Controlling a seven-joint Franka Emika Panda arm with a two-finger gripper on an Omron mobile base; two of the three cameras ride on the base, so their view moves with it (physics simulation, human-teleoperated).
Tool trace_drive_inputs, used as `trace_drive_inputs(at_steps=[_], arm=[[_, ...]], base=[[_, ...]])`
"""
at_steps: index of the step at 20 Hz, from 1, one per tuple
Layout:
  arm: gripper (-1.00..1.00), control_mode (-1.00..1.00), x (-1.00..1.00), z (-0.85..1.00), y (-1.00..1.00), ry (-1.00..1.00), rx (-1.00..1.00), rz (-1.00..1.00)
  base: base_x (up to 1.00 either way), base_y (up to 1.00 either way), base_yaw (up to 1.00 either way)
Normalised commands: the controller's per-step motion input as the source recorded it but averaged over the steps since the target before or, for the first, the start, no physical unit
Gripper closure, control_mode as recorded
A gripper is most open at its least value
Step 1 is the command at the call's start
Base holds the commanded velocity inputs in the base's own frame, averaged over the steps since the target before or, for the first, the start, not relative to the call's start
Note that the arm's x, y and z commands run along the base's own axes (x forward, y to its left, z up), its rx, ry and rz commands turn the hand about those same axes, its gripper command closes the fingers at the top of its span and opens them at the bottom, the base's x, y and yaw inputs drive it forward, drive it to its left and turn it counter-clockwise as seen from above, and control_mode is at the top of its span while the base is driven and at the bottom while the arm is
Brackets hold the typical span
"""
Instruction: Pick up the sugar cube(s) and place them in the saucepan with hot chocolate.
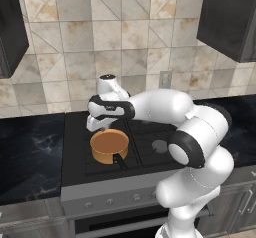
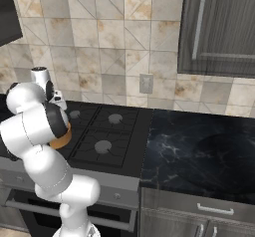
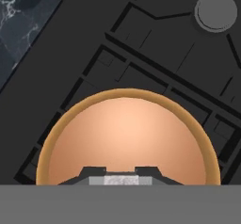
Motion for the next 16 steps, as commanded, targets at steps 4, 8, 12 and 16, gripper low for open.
trace_drive_inputs(at_steps=[4, 8, 12, 16], arm=[[-1.00, -1.00, 0.00, 0.00, 0.00, 0.00, 0.00, 0.00], [-1.00, -1.00, 0.00, 0.00, 0.00, 0.00, 0.00, 0.00], [-1.00, -1.00, 0.00, 0.00, 0.00, 0.00, 0.00, 0.00], [-1.00, -1.00, -0.03, 0.02, 0.00, -0.02, 0.00, 0.00]], base=[[0.00, 0.00, 0.00], [0.00, 0.00, 0.00], [0.00, 0.00, 0.00], [0.00, 0.00, 0.00]])
